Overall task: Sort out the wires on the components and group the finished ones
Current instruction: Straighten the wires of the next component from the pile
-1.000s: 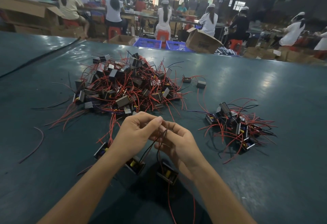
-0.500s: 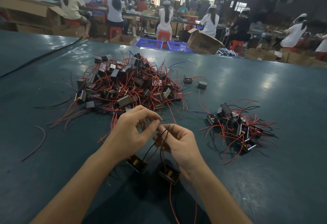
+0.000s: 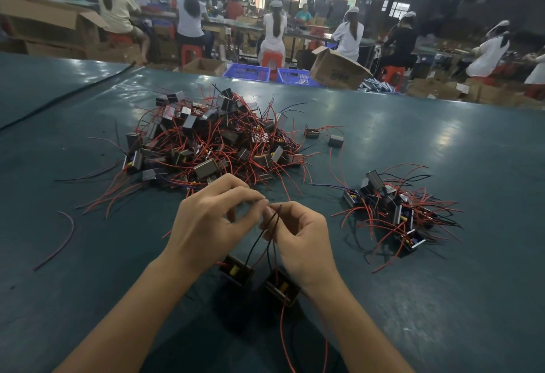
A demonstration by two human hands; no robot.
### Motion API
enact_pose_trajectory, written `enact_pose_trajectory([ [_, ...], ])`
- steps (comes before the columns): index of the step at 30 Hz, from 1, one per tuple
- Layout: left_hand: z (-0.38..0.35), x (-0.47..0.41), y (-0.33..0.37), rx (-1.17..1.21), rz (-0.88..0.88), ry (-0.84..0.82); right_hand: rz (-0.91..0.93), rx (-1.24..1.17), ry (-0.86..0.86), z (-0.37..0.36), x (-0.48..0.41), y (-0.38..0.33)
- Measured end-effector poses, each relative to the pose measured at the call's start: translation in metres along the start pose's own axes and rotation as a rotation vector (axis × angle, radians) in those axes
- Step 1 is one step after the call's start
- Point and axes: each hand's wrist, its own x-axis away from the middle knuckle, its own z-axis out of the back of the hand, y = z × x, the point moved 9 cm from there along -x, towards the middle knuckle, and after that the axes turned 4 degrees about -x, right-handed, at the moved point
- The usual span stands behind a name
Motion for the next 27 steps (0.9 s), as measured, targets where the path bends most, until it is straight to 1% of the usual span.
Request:
enact_pose_trajectory([
  [4, 0.002, 0.001, 0.005, -0.091, -0.025, 0.055, 0.026, 0.061, 0.043, 0.002, 0.001, -0.003],
  [8, 0.0, 0.003, 0.008, -0.146, -0.061, 0.055, 0.018, 0.081, 0.078, 0.006, 0.002, -0.003],
  [9, -0.001, 0.003, 0.005, -0.115, -0.037, 0.053, 0.028, 0.089, 0.084, 0.007, 0.003, -0.004],
  [12, -0.001, 0.0, -0.007, 0.075, 0.08, 0.063, 0.058, 0.1, 0.095, 0.007, 0.005, -0.008],
  [14, -0.001, 0.0, -0.007, 0.103, 0.077, 0.062, 0.062, 0.09, 0.114, 0.008, 0.005, -0.01],
  [17, -0.003, 0.003, 0.005, -0.055, -0.021, 0.054, 0.079, 0.084, 0.135, 0.012, 0.005, -0.011],
  [18, -0.003, 0.004, 0.006, -0.065, -0.022, 0.059, 0.094, 0.082, 0.134, 0.012, 0.006, -0.013],
  [19, -0.004, 0.003, 0.004, -0.017, 0.018, 0.054, 0.112, 0.078, 0.13, 0.012, 0.006, -0.015],
  [20, -0.006, 0.002, -0.003, 0.086, 0.103, 0.036, 0.127, 0.07, 0.122, 0.011, 0.006, -0.017],
  [22, -0.017, 0.002, -0.024, 0.363, 0.349, -0.051, 0.143, 0.045, 0.092, 0.009, 0.006, -0.019],
  [24, -0.03, 0.007, -0.038, 0.599, 0.547, -0.152, 0.146, 0.028, 0.047, 0.006, 0.005, -0.019],
  [27, -0.043, 0.016, -0.048, 0.765, 0.716, -0.261, 0.151, 0.053, -0.028, 0.003, 0.002, -0.018],
])
